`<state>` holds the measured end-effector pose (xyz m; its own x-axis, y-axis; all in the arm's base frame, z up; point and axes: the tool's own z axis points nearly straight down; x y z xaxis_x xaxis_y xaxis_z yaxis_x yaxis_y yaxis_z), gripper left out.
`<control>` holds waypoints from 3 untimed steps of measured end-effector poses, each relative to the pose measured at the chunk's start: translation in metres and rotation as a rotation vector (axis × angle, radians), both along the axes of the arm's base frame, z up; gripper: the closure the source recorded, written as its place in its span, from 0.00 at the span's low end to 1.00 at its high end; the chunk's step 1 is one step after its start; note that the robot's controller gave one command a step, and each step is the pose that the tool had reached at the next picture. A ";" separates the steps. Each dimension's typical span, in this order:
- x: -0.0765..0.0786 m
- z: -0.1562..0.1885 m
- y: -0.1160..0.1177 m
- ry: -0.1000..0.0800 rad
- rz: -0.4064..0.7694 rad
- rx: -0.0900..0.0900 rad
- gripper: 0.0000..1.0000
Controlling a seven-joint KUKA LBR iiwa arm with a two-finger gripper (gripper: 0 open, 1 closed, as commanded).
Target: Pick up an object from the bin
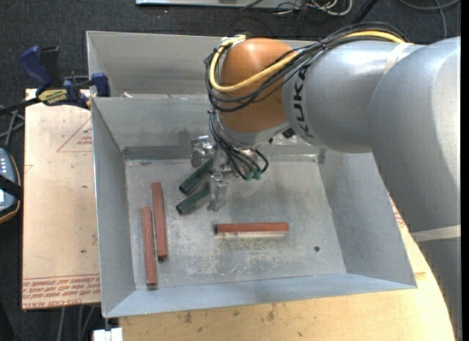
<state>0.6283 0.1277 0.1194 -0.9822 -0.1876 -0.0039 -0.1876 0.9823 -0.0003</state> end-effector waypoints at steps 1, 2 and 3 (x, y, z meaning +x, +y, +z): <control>-0.018 -0.047 -0.025 -0.001 0.031 0.003 1.00; -0.018 -0.047 -0.025 -0.001 0.030 0.003 1.00; -0.028 0.116 -0.005 -0.007 -0.013 0.003 1.00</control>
Offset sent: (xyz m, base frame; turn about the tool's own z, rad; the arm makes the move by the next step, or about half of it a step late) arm 0.0000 0.0000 0.0000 0.0000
